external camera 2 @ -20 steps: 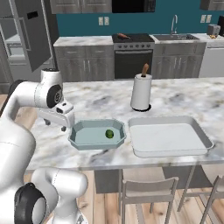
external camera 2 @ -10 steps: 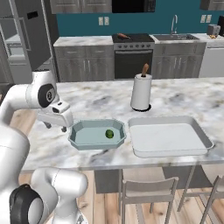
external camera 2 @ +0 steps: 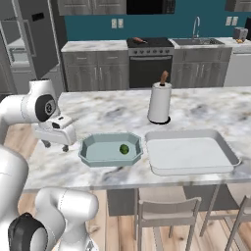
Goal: Place the cold items (avocado and eggplant) from the fridge in one tupperware on the dining counter. Place the warm items (kebab skewer and hot dog) in the stove area in another tupperware.
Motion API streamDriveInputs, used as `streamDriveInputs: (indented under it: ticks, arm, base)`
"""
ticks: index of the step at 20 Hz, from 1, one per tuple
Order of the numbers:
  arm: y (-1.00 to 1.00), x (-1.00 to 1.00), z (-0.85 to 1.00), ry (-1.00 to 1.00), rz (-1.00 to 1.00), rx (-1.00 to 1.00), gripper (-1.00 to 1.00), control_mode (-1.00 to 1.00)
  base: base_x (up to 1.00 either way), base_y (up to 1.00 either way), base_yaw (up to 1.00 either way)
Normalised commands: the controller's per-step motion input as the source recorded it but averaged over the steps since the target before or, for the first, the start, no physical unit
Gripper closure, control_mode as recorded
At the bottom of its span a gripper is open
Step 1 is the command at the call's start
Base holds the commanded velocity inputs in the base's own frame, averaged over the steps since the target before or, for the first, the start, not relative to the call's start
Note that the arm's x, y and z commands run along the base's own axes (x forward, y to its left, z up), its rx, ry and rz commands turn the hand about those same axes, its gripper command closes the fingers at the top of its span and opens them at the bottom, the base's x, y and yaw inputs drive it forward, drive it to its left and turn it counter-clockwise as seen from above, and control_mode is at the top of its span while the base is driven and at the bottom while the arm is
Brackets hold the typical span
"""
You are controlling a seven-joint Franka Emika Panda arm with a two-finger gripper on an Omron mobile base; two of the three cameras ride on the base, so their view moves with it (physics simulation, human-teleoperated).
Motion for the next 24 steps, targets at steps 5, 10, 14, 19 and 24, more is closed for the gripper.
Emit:
streamDriveInputs:
  ticks: [5,10,14,19,24]
  arm:
    - [0.00,0.00,0.00,0.00,0.00,0.00,-1.00,1.00]
    - [0.00,0.00,0.00,0.00,0.00,0.00,-1.00,1.00]
    - [0.00,0.00,0.00,0.00,0.00,0.00,-1.00,1.00]
    - [0.00,0.00,0.00,0.00,0.00,0.00,-1.00,1.00]
    - [0.00,0.00,0.00,0.00,0.00,0.00,-1.00,1.00]
  base:
    - [-0.96,0.76,0.14]
    - [-0.55,0.95,0.04]
    - [-0.08,1.00,0.05]
    - [0.04,1.00,0.03]
    - [0.39,1.00,0.00]
